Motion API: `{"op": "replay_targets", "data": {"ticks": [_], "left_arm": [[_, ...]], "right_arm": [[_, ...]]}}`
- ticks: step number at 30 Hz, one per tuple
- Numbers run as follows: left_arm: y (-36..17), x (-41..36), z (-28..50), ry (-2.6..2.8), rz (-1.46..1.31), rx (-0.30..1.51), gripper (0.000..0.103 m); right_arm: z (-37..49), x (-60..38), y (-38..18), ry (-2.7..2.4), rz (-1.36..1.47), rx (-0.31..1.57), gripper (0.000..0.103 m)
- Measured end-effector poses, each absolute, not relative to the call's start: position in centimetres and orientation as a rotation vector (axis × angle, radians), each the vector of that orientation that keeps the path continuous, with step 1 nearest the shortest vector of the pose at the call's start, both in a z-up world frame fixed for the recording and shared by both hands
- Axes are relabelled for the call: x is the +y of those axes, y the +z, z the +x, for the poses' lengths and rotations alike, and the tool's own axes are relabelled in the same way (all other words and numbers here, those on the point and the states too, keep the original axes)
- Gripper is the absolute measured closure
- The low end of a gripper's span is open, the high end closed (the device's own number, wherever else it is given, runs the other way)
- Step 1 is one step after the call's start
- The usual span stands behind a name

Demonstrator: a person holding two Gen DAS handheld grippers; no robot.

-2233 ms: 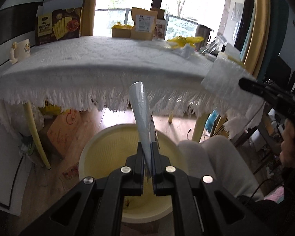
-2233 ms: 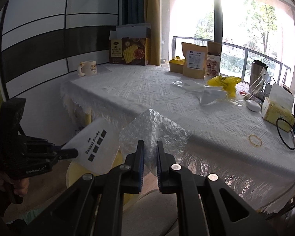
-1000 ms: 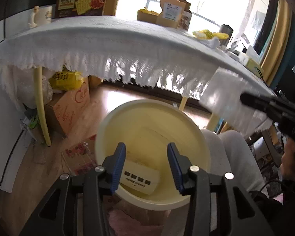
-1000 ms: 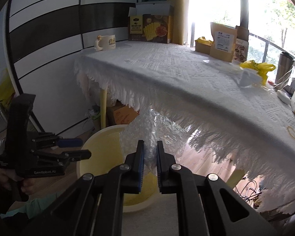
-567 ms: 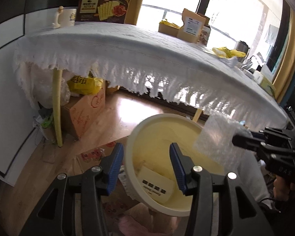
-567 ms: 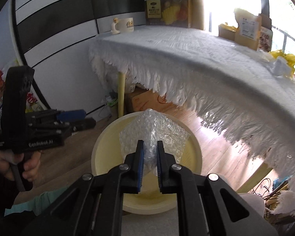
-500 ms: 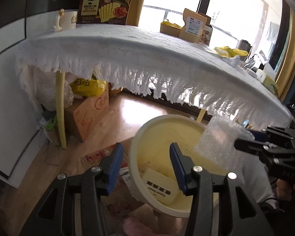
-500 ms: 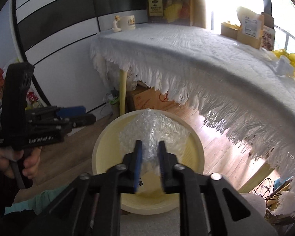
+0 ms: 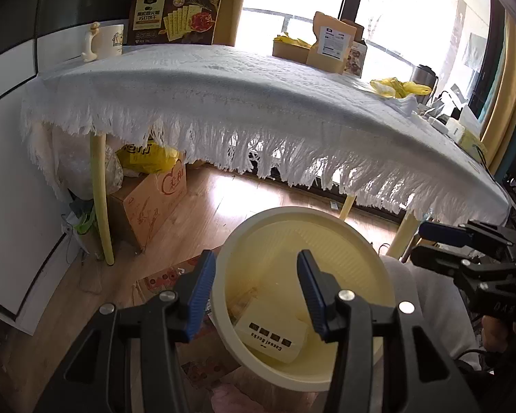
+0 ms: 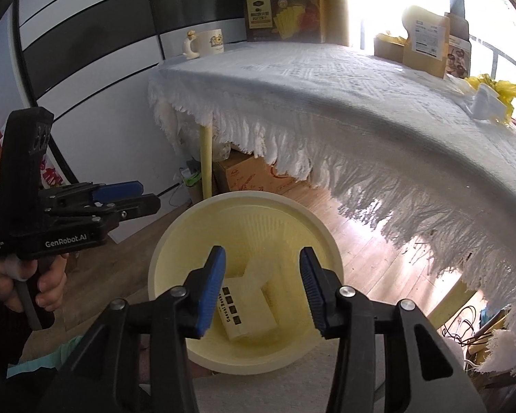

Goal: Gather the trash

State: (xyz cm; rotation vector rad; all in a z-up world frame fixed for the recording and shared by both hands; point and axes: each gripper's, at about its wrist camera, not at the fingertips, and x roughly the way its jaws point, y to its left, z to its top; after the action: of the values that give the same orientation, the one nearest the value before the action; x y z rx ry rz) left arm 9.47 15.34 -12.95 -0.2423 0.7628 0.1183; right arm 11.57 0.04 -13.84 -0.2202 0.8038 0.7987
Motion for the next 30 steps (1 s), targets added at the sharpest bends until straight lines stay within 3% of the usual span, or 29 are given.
{"op": "replay_targets", "data": {"ticks": [30], "left_arm": [[-8.0,8.1,15.3,0.040,-0.166,0.720,0.053]], "right_arm": [[15.6,-10.6,-9.0,0.683,-0.093,0.727,0.061]]}}
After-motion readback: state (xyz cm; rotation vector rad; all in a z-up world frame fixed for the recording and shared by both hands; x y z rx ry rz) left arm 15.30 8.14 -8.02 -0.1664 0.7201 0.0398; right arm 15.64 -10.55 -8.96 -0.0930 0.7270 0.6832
